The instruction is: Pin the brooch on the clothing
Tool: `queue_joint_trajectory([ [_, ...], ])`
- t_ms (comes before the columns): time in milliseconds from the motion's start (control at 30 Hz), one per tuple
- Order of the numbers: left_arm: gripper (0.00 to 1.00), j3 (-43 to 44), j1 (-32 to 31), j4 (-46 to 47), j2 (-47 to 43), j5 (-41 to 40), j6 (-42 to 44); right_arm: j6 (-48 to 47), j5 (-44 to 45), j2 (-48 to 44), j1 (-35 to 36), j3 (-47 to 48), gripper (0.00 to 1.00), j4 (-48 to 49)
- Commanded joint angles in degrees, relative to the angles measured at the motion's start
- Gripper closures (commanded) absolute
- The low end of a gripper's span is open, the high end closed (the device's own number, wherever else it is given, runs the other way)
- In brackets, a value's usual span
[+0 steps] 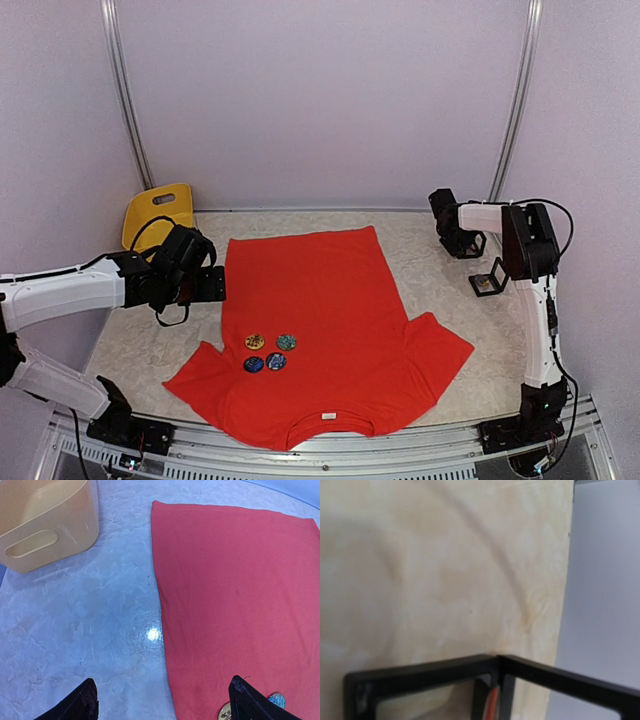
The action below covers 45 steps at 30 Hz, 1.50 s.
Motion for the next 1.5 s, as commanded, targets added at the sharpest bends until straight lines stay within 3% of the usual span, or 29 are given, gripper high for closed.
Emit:
queue_joint_trajectory([
  [0, 0.14, 0.7, 0.3, -0.3, -0.9, 0.1, 0.0, -0.3, 1.8, -0.8, -0.7, -1.3, 1.00, 2.0],
  [200, 0.14, 0.7, 0.3, -0.5, -1.5, 0.0, 0.0, 0.8, 2.2, -3.3, -0.6, -0.7, 1.00, 0.3],
  [367, 0.15, 1.4, 0.2, 0.8, -2.9, 0.2, 1.9, 2.8, 1.3, -10.6, 1.1, 1.1, 1.00, -3.2],
  [533, 0.15, 1.8, -2.0, 5.8, -6.2, 0.7, 7.1, 3.8, -11.6, -21.3, 6.4, 4.2, 1.00, -8.8],
  [633, 0.15, 2.2, -5.1, 9.9, -9.5, 2.1, 13.3, 0.8, -30.6, -29.4, 12.9, 3.1, 1.00, -11.2],
  [733, 0.15, 3.0, -7.1, 14.2, -12.6, 9.1, 18.4, -4.2, -66.2, -38.4, 18.2, -2.0, 1.00, -12.1],
  [800, 0.16, 4.3, -8.2, 16.1, -14.5, 16.6, 21.4, -4.9, -82.8, -43.2, 21.9, -5.8, 1.00, -10.3],
  [933, 0.18, 8.8, -12.8, 15.4, -15.6, 30.3, 26.9, -2.1, -98.5, -47.9, 28.0, -8.5, 1.00, -9.3],
  [1100, 0.19, 13.5, -19.8, 14.3, -14.4, 38.2, 29.6, 2.2, -99.8, -50.2, 36.1, -11.5, 1.00, -7.6],
  [1233, 0.21, 17.5, -25.1, 12.3, -10.6, 37.2, 31.4, 6.2, -99.1, -51.6, 39.9, -14.8, 1.00, -3.0],
  [1333, 0.32, 18.3, -27.0, 12.1, -8.2, 36.7, 31.8, 9.7, -99.4, -54.1, 41.8, -19.1, 1.00, 3.3],
  [1467, 0.55, 17.9, -28.5, 13.4, -7.3, 37.3, 31.8, 11.5, -97.3, -56.5, 43.3, -22.4, 1.00, 7.1],
])
